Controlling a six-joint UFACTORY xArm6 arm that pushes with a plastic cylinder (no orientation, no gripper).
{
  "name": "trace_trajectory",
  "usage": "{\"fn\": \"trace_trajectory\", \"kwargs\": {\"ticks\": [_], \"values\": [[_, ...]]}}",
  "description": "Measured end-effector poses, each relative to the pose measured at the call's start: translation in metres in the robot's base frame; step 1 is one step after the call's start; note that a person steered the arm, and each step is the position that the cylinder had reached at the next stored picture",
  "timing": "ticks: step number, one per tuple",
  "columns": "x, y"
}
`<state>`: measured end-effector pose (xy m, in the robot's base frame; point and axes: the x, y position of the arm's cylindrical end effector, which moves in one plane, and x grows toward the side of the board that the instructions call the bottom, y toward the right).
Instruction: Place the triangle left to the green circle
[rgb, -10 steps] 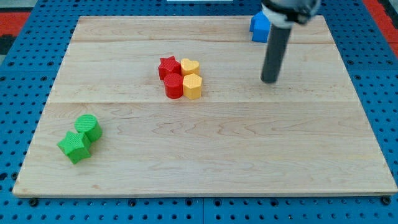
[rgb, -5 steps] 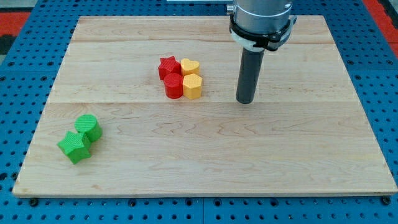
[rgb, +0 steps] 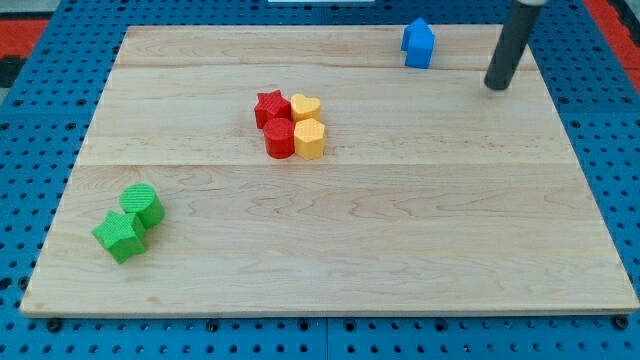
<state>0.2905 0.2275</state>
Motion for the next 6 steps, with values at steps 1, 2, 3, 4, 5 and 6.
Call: {"fn": "trace_trajectory", "kwargs": {"ticks": [1,2,3,4,5,6], "values": [[-0.049,-0.023],[-0.063,-0.034],[-0.073,-0.064],[-0.086,-0.102],[-0.099,-0.129],[-0.065,-0.185]]}}
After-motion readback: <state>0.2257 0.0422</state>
